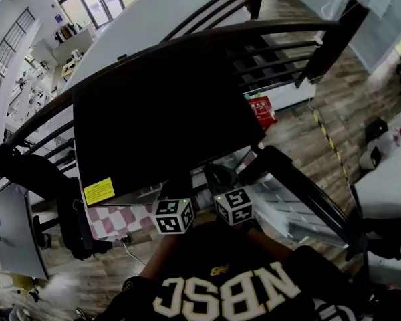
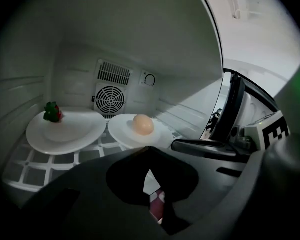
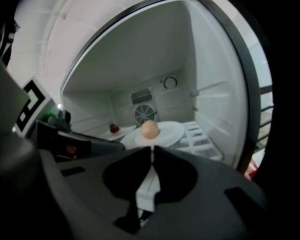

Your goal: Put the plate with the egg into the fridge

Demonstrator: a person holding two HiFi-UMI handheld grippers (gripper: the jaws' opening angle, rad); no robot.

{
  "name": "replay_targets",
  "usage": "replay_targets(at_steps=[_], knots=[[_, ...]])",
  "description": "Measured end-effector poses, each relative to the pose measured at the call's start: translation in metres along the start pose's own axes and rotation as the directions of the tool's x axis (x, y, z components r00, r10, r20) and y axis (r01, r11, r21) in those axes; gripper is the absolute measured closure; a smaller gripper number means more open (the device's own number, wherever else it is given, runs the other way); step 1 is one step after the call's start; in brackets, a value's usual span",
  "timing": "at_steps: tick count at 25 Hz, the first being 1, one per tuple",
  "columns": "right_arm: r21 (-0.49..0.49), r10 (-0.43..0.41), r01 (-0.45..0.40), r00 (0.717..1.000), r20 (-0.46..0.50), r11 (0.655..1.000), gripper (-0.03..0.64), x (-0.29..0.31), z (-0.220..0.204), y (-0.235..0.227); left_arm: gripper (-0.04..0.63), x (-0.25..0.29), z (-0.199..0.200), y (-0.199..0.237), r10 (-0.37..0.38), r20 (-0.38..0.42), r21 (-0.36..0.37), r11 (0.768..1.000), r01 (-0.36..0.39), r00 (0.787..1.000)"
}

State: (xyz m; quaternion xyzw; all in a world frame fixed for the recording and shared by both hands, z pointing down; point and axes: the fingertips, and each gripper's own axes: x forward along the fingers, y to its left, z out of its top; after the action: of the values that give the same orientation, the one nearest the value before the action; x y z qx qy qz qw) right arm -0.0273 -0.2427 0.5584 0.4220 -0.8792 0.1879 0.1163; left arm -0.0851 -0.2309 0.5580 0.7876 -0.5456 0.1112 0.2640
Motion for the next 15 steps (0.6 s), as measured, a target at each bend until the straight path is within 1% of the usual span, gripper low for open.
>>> replay_targets(at_steps=[3,10,15], knots=[[-0.002,0.009,-0.009,1.0,-0.003,1.0,0.58,0.004,0.001,0.0,0.574,0.002,0.001,0.002,0.006,-0.007,-0.013,1.0,-0.006,1.0],[-0.008,0.013,-0.013,1.0,-0.009,1.0,0.58,0.012,0.004,-0.001,0.575,0.004,0.004,0.003,0.009,-0.01,-0.013,1.0,-0.009,1.0],[0.008,0.011,-0.011,1.0,-0.003,1.0,0.58,0.013,0.007,-0.002,0.574,-0.003,0.006,0.003,0.008,0.014,-0.038,0.999,-0.007,1.0]])
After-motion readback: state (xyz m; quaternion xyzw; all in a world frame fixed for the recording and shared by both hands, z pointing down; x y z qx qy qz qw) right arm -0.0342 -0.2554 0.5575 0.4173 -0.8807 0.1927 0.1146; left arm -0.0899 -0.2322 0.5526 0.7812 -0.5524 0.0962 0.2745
